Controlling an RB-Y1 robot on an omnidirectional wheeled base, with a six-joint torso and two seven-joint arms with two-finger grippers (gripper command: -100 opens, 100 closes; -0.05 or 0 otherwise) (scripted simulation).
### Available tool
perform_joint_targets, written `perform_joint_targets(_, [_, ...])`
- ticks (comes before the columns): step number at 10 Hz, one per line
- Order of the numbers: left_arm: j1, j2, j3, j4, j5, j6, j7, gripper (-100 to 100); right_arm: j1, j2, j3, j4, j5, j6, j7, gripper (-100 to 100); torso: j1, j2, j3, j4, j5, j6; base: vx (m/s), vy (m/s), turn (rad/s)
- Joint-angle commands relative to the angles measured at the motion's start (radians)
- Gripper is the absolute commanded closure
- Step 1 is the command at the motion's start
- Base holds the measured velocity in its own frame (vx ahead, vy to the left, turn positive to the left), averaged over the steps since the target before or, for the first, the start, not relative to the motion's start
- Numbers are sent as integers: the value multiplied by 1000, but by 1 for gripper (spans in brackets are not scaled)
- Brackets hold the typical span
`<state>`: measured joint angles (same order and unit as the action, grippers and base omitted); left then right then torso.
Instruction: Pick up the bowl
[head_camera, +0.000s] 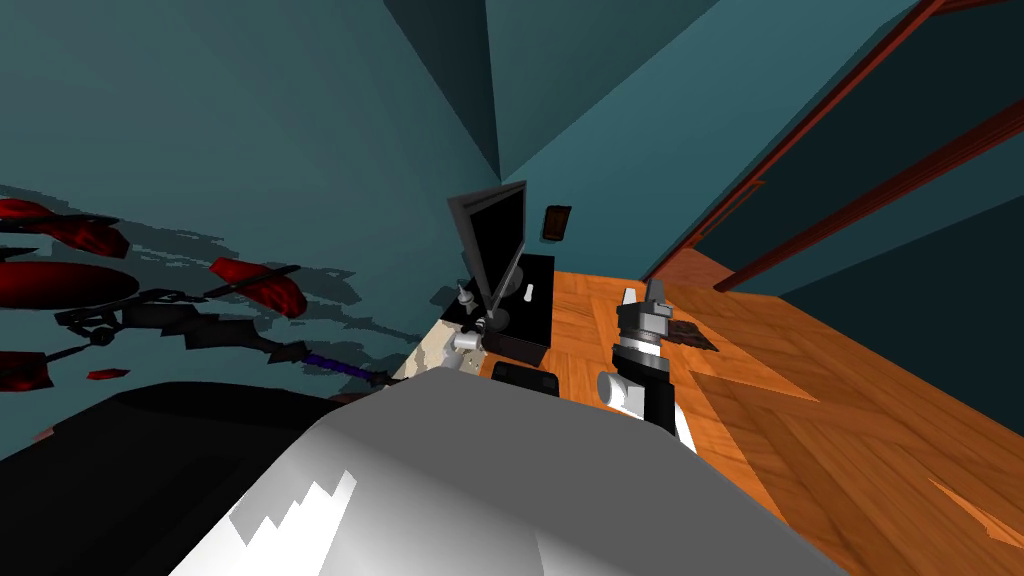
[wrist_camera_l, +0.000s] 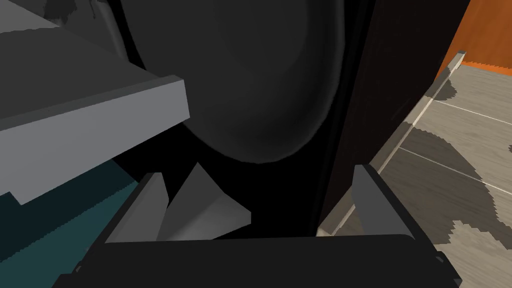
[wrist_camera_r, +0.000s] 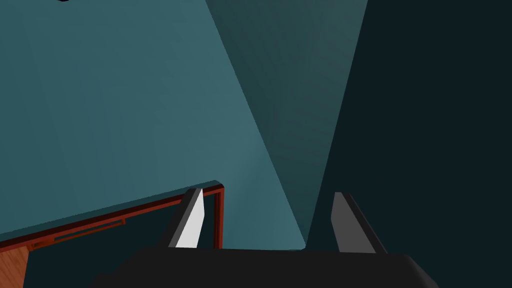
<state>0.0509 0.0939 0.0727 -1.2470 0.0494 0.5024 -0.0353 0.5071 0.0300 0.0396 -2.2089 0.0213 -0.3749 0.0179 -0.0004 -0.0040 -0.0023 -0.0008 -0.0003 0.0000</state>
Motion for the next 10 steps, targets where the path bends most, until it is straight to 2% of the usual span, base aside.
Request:
perform_joint_targets(1, [-20, -22, 9, 44, 10, 25, -1, -100, 0, 0, 0, 0, 0, 0, 0, 0, 0, 0, 0, 0, 0, 0, 61, -11, 2])
perform_joint_targets(4, [-28, -85, 21, 97, 23, 74, -3, -100, 0, 0, 0, 0, 0, 0, 0, 0, 0, -1, -1, 0, 0, 0, 71, -9, -5])
perform_joint_targets(5, [-30, -71, 19, 99, 25, 56, -3, -100, 0, 0, 0, 0, 0, 0, 0, 0, -1, -1, -1, 0, 0, 0, 31, -7, 0])
perform_joint_targets(6, [-29, -73, 19, 98, 25, 59, -4, 0, 0, 0, 0, 0, 0, 0, 0, 0, 0, 1, 1, 0, 0, 0, 6, -2, 1])
perform_joint_targets(7, [-35, -73, 17, 133, 24, 29, -1, -100, 0, 0, 0, 0, 0, 0, 0, 0, 0, 3, 2, 1, 0, 0, 29, 0, 0])
perform_joint_targets(10, [-47, -74, 14, 201, 21, -30, 4, -100, 0, 0, 0, 0, 0, 0, 0, 0, 1, 3, 2, 1, 0, 0, 9, 11, -29])
